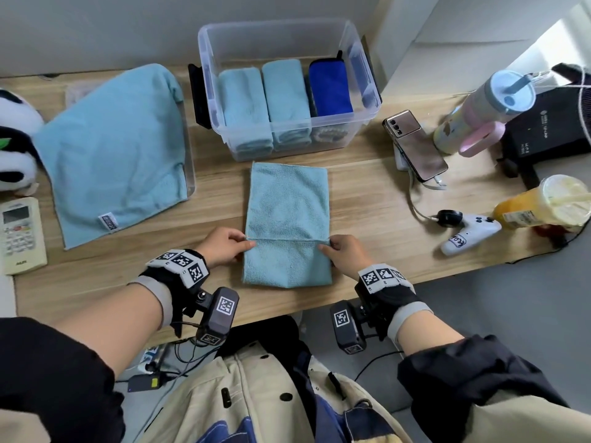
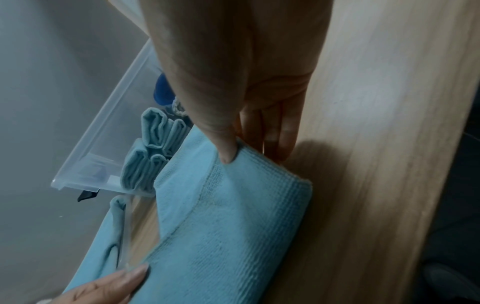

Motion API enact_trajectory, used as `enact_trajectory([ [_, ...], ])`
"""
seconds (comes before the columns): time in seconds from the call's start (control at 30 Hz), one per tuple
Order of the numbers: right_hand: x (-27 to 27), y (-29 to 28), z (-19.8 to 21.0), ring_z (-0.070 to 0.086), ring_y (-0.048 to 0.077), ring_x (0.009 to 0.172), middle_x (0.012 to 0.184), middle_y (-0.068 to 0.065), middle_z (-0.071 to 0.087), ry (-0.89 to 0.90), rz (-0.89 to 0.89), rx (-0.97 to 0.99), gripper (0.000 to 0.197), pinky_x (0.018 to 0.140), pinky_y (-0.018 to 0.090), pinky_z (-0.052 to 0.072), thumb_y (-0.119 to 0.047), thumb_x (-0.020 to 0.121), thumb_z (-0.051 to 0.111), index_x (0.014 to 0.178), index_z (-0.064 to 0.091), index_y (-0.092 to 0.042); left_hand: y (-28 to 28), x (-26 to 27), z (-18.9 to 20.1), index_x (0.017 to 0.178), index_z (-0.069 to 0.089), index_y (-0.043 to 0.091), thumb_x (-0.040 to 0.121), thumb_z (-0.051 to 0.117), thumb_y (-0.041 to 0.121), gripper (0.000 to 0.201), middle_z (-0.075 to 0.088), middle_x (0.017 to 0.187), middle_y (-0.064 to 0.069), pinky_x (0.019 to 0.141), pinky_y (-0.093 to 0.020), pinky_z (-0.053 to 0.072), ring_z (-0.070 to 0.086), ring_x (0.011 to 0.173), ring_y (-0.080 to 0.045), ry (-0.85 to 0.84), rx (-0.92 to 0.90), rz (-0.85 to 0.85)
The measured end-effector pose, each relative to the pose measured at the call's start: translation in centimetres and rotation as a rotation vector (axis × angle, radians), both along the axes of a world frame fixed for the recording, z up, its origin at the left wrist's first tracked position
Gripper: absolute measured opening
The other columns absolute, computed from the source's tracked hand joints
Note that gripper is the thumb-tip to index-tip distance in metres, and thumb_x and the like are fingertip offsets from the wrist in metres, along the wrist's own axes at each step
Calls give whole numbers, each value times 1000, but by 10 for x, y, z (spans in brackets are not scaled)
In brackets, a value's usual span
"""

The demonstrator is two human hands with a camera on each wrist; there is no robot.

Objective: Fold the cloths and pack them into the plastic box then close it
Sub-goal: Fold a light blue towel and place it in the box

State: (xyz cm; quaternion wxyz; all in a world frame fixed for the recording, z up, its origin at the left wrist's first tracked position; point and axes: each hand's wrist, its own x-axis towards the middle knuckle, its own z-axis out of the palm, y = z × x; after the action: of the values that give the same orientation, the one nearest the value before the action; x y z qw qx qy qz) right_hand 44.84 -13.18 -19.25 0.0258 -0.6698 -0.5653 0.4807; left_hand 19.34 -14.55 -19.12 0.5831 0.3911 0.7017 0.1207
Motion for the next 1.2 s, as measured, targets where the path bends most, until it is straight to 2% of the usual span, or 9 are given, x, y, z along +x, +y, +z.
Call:
enact_trajectory([
  [0.17, 1, 0, -2, 63, 32, 82, 88, 21, 69, -9, -2, -26, 26, 73, 38, 50, -20, 83, 67, 90, 67, 6, -3, 1, -2, 82, 58, 6, 85, 65, 12, 10, 55, 76, -5, 45, -8, 46, 51, 66, -8, 1, 9, 43],
  [0.33, 1, 5, 7, 44, 15, 58, 61, 2, 50, -63, 90, -123, 26, 54, 28, 31, -26, 82, 69, 69, 57, -7, -5, 1, 1, 95, 59, 6, 84, 66, 10, 14, 60, 87, -7, 48, -9, 49, 56, 71, -9, -87, -81, -10],
  [0.53, 6, 0, 4, 53, 8, 51, 46, -9, 57, -77, 162, -261, 26, 57, 24, 43, -26, 80, 72, 59, 58, -18, -14, -1, -3, 94, 58, 8, 85, 64, 7, 11, 57, 74, -1, 45, -11, 50, 53, 64, -10, -57, -155, -71],
  [0.7, 5, -8, 9, 55, 12, 65, 62, -8, 56, -208, 258, -193, 19, 57, 23, 40, -38, 78, 70, 76, 66, -19, -18, -1, -9, 96, 58, 8, 84, 67, 10, 15, 58, 74, -5, 42, -13, 49, 52, 56, -11, -16, -156, -26],
  [0.83, 0, -14, 8, 53, 17, 72, 68, -3, 55, -272, 282, -112, 28, 57, 25, 35, -39, 78, 69, 59, 51, -27, -17, 2, -11, 92, 57, 10, 84, 67, 12, 13, 58, 70, -2, 40, -13, 48, 52, 47, -7, 46, -116, -19],
  [0.9, -3, -15, 7, 55, 21, 78, 77, 2, 58, -266, 269, -65, 23, 63, 27, 37, -38, 79, 68, 64, 55, -25, -16, 4, -11, 88, 57, 12, 83, 68, 13, 12, 57, 73, -1, 39, -14, 47, 53, 52, -10, 80, -90, -26],
  [1.03, -6, -10, 8, 60, 26, 94, 99, 9, 67, -232, 181, 36, 29, 72, 30, 44, -32, 82, 66, 102, 66, -11, -7, 4, -13, 85, 57, 13, 82, 69, 12, 12, 56, 79, 2, 43, -18, 51, 57, 63, -15, 137, -7, 15],
  [1.13, -8, -4, 8, 59, 29, 93, 98, 11, 65, -236, 139, 64, 27, 68, 26, 35, -31, 85, 62, 100, 64, -9, -2, 5, -15, 74, 52, 17, 84, 66, 11, 18, 56, 79, -2, 54, -32, 55, 58, 68, -23, 133, 19, 54],
  [1.2, -9, -1, 8, 60, 29, 93, 98, 11, 66, -205, 98, 81, 25, 68, 25, 34, -30, 87, 60, 101, 62, -10, 0, 6, -16, 74, 48, 17, 87, 63, 11, 20, 54, 79, -3, 48, -30, 54, 55, 66, -22, 146, 41, 57],
])
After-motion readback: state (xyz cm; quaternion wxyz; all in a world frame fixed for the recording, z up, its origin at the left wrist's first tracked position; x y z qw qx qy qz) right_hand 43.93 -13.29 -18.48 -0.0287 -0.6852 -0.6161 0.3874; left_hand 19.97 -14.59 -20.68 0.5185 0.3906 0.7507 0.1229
